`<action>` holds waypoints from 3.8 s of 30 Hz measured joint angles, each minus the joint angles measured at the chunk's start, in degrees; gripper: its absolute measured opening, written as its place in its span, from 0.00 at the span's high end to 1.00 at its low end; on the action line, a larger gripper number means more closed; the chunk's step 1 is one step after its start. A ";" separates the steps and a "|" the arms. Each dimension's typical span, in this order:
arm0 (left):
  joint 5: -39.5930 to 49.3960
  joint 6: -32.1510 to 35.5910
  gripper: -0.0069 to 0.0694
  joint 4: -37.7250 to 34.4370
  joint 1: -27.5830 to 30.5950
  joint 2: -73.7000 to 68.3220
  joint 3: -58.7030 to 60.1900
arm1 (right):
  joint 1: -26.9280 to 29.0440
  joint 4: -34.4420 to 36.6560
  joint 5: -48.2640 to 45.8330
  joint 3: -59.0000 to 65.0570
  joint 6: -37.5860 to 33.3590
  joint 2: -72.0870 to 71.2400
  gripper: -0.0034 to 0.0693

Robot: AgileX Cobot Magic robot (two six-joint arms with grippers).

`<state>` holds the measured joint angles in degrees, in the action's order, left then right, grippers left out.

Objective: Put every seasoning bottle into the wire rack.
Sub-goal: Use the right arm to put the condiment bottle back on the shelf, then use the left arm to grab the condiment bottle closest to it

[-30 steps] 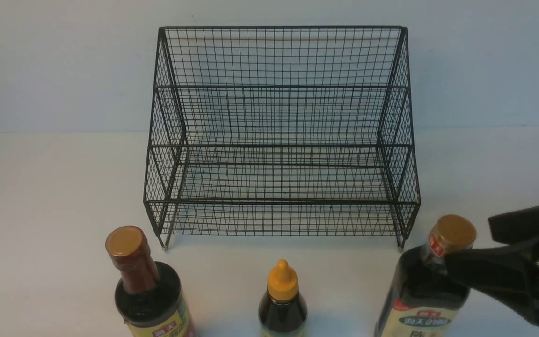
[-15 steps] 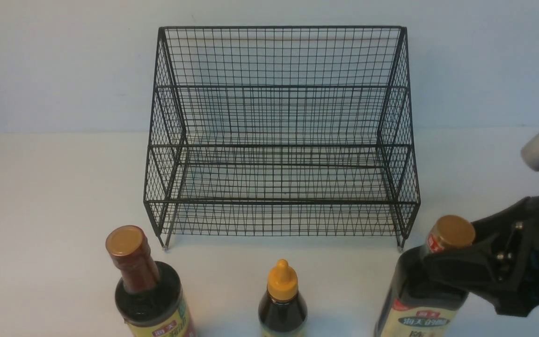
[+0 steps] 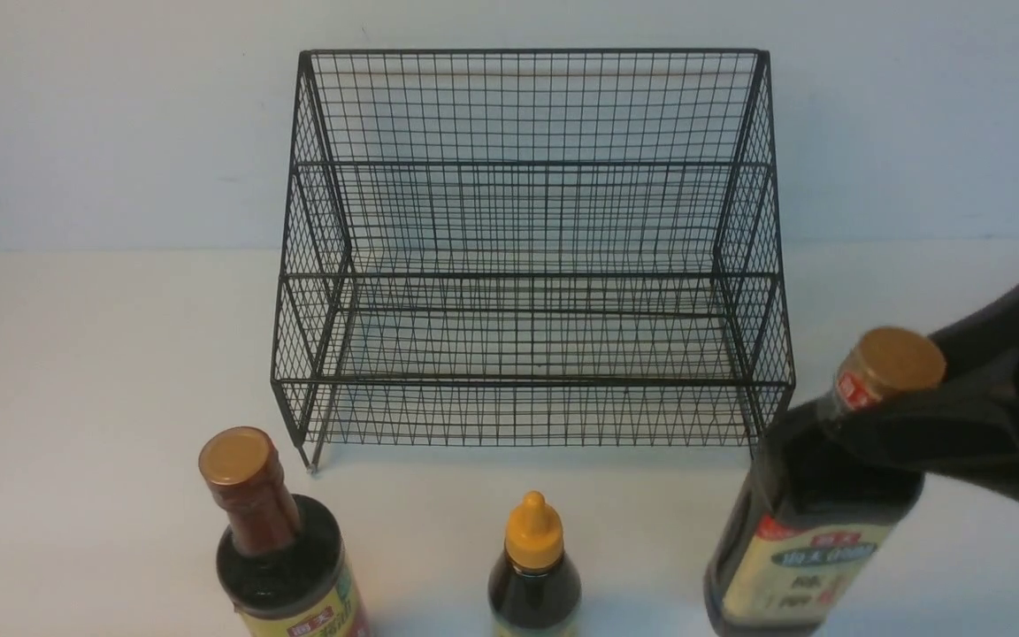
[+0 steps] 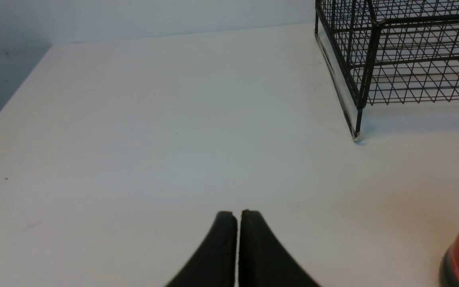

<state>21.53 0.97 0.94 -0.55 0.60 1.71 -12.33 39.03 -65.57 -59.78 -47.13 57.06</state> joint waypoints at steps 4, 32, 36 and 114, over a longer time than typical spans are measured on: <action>0.00 0.00 0.91 0.00 0.00 0.00 0.00 | 0.00 0.21 1.44 -6.29 -0.10 0.96 0.49; 0.00 0.00 0.91 0.00 0.00 0.00 0.00 | 0.00 -3.11 8.56 -25.04 -2.33 31.48 0.49; 0.00 0.00 0.91 0.00 0.00 0.00 0.00 | 0.00 -5.40 7.97 -25.04 0.67 33.18 0.49; -0.94 -5.94 0.91 -10.49 0.00 0.00 0.00 | 0.00 -21.99 25.86 35.42 33.05 -57.89 0.97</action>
<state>20.58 -4.97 -9.55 -0.55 0.60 1.71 -12.33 17.04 -39.71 -24.35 -14.08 -0.83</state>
